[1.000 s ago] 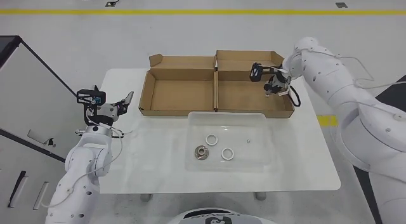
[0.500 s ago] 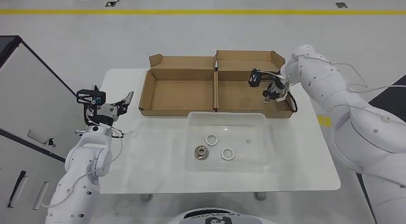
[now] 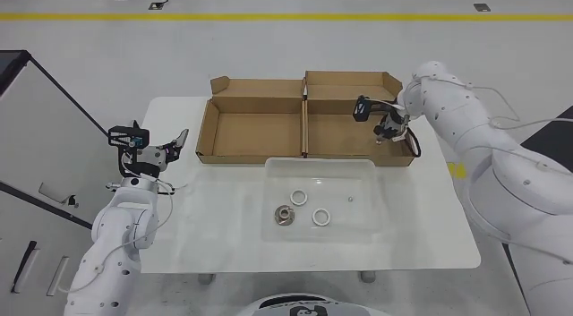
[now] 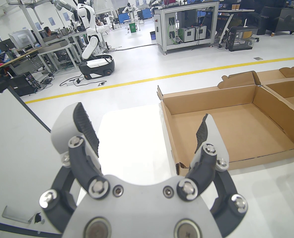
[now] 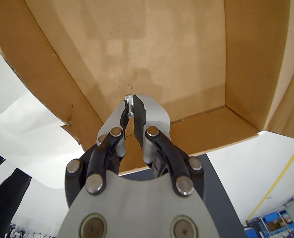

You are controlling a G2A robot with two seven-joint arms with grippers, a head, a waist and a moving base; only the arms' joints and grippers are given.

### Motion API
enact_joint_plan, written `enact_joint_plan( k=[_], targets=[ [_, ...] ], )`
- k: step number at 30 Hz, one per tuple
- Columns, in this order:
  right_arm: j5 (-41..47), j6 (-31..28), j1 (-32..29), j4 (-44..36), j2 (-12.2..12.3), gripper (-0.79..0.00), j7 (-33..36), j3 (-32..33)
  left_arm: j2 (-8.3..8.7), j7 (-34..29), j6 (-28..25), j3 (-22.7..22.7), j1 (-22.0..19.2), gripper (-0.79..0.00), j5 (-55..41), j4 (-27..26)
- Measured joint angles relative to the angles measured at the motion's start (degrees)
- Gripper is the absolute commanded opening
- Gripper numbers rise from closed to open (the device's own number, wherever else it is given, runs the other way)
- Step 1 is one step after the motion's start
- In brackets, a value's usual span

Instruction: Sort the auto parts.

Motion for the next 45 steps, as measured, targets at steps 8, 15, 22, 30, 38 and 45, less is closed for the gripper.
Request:
enact_joint_plan(
  k=[8,15,22,30,38,45],
  targets=[
    [0.78,0.0,-0.08,0.6,-0.18,-0.785,0.13,0.0,0.0,0.0,0.0,0.0,0.0,0.0,0.0,0.0],
    [1.93,0.0,-0.14,1.32,-0.4,-0.785,0.13,0.0,0.0,0.0,0.0,0.0,0.0,0.0,0.0,0.0],
    [2.51,0.0,-0.12,1.87,-0.58,-0.496,0.13,0.0,0.0,0.0,0.0,0.0,0.0,0.0,0.0,0.0],
    [3.02,0.0,-0.11,2.25,-0.74,-0.453,0.13,0.0,0.0,0.0,0.0,0.0,0.0,0.0,0.0,0.0],
    [4.14,0.0,0.07,2.03,-0.59,0.0,-0.56,0.0,0.0,0.0,0.0,0.0,0.0,0.0,0.0,0.0],
    [2.02,0.0,-0.38,0.94,0.46,0.0,-8.03,0.04,0.0,0.0,0.0,0.0,0.0,0.0,0.0,0.0]
  ],
)
